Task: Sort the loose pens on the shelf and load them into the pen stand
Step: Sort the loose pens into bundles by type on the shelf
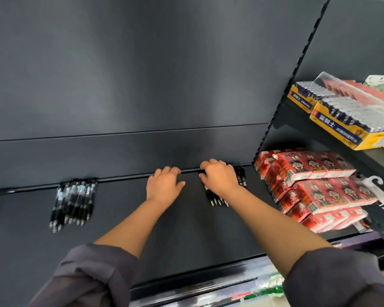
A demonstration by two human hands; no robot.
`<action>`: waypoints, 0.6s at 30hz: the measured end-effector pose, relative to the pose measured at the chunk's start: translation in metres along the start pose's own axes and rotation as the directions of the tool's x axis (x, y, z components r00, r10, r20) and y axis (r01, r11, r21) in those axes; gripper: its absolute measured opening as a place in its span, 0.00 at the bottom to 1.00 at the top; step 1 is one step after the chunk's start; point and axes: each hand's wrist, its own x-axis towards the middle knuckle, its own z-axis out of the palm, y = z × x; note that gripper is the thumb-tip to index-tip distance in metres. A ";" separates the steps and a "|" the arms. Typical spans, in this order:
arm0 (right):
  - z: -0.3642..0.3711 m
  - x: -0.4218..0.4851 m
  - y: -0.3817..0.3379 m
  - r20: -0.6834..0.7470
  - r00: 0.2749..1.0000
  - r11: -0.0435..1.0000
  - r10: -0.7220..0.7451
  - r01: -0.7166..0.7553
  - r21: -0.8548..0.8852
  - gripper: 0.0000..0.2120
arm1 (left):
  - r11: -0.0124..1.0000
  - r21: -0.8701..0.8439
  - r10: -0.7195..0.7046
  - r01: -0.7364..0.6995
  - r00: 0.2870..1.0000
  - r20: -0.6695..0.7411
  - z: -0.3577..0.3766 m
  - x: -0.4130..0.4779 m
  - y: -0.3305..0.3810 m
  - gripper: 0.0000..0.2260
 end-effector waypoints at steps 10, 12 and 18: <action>0.007 -0.012 -0.198 -0.050 0.968 0.967 -0.246 0.249 0.053 0.13 | 0.984 0.117 -0.107 0.132 0.974 -0.200 -0.097 -0.093 -0.165 0.12; 0.012 -0.015 -0.238 -0.047 0.950 0.948 -0.308 0.311 0.069 0.12 | 0.979 0.103 -0.147 0.175 0.961 -0.236 -0.111 -0.113 -0.196 0.11; 0.023 -0.012 -0.335 0.007 0.890 0.887 -0.455 0.453 0.090 0.11 | 0.957 0.070 -0.256 0.281 0.934 -0.249 -0.133 -0.154 -0.267 0.10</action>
